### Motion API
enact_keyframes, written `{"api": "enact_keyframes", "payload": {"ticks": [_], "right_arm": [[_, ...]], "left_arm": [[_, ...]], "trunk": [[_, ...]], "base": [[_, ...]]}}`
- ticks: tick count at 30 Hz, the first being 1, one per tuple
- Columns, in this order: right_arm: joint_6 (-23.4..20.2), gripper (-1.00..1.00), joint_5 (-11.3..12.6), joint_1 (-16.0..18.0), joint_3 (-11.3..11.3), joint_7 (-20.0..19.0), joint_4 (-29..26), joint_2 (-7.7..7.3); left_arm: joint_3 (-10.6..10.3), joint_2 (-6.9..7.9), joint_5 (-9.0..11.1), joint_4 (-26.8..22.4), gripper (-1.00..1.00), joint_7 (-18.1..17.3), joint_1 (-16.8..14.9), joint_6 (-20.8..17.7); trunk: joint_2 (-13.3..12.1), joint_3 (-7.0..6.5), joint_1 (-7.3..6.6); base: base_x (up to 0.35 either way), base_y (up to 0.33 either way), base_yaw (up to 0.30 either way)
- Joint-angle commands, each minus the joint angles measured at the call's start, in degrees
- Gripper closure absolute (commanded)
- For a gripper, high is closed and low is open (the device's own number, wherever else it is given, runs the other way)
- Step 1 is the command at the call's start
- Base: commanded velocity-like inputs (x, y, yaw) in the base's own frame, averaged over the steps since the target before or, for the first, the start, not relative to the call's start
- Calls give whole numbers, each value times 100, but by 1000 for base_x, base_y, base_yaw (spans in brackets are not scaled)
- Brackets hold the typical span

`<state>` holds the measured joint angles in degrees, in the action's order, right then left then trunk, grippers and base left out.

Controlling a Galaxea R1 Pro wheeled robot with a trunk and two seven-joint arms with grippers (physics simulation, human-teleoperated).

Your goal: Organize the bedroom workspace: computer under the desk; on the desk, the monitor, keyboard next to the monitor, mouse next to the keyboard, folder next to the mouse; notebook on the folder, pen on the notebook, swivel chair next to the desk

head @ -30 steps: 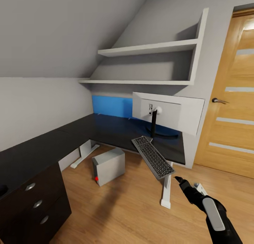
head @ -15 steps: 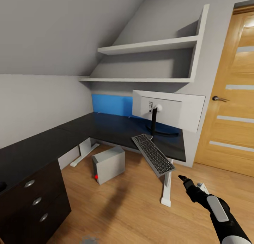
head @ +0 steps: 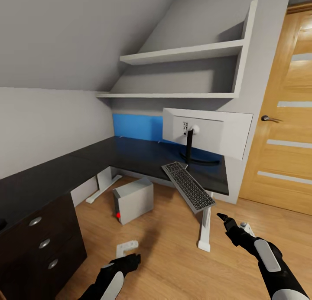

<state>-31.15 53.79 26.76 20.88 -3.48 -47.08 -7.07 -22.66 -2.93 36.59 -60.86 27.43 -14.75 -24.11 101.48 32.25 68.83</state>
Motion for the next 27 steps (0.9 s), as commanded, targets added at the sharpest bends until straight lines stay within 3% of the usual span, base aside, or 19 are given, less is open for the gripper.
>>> {"api": "enact_keyframes", "payload": {"ticks": [1, 6, 10, 14, 20, 27], "right_arm": [[-31, -100, -6, 5, 16, -20, -3, 2], [-19, -100, -18, 5, -7, -15, -52, 18], [-35, -100, -12, 5, -6, -13, -277, 29], [-18, -100, -9, 5, -1, -21, -468, 45], [-8, -100, -10, 5, -6, -29, -515, 74], [-3, -100, -25, 5, -5, -27, -520, 163]], "left_arm": [[-23, 1, 56, -11, -100, 53, 14, 31], [-259, 5, 64, -192, -100, 70, 170, 268], [-422, 105, 61, -895, -100, 189, 485, 349], [-496, 330, 69, -1849, -100, 728, 981, 366], [-526, 446, 80, -2155, -100, 1148, 1180, 376], [-553, 464, 75, -2202, -100, 1251, 1216, 387]], "trunk": [[45, 25, 22], [245, 115, 132], [406, 186, 220], [566, 258, 308], [807, 366, 439], [1088, 492, 593]], "base": [[0, 0, 0], [0, 0, 0], [0, 0, 0], [0, 0, 0], [0, 0, 0], [0, 0, 0]]}}
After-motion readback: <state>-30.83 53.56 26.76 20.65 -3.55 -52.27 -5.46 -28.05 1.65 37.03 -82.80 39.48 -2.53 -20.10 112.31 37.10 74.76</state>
